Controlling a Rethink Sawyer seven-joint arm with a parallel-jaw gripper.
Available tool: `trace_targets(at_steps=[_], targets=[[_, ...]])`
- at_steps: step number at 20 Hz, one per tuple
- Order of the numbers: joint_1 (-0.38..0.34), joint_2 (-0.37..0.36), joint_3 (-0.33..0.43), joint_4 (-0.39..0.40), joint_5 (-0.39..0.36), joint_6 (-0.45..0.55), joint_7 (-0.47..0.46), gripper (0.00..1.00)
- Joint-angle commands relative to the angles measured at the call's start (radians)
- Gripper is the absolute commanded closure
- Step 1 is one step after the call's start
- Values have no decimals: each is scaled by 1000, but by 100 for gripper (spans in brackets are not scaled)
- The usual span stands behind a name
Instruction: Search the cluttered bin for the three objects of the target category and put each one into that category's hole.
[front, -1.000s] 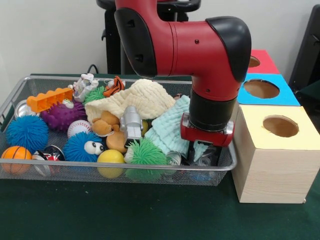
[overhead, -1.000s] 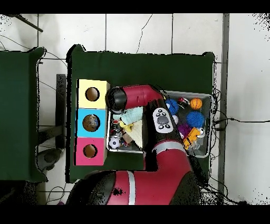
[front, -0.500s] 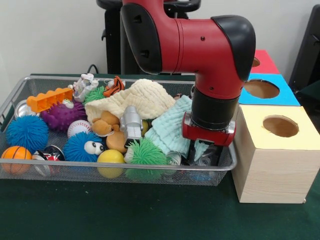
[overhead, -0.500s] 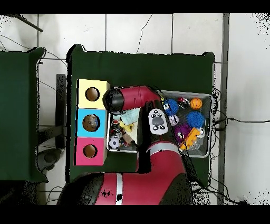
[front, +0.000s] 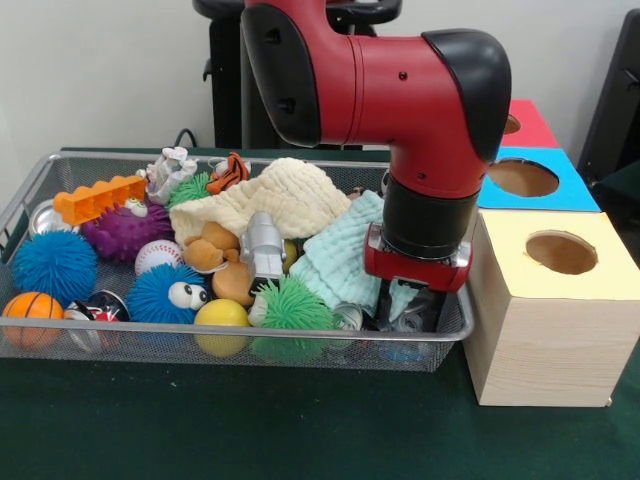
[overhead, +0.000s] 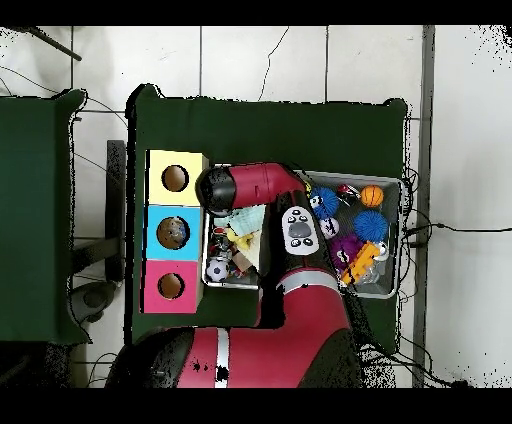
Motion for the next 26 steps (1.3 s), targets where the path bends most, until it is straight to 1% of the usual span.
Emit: trace_targets(at_steps=[1,6,9,13,16,19,23,25,26], targets=[[8,102,48,52,47,-84,136,100],[11,76,46,71,63,-71,132,100],[16,44,46,95,77,-53,136,100],[26,-8,44,143,98,-31,145,100],[33,-53,41,196,110,-28,151,100],[36,-80,38,228,119,-27,149,100],[41,-98,33,245,130,-20,149,100],[42,-98,32,238,135,-7,145,100],[39,-92,31,221,138,3,139,100]])
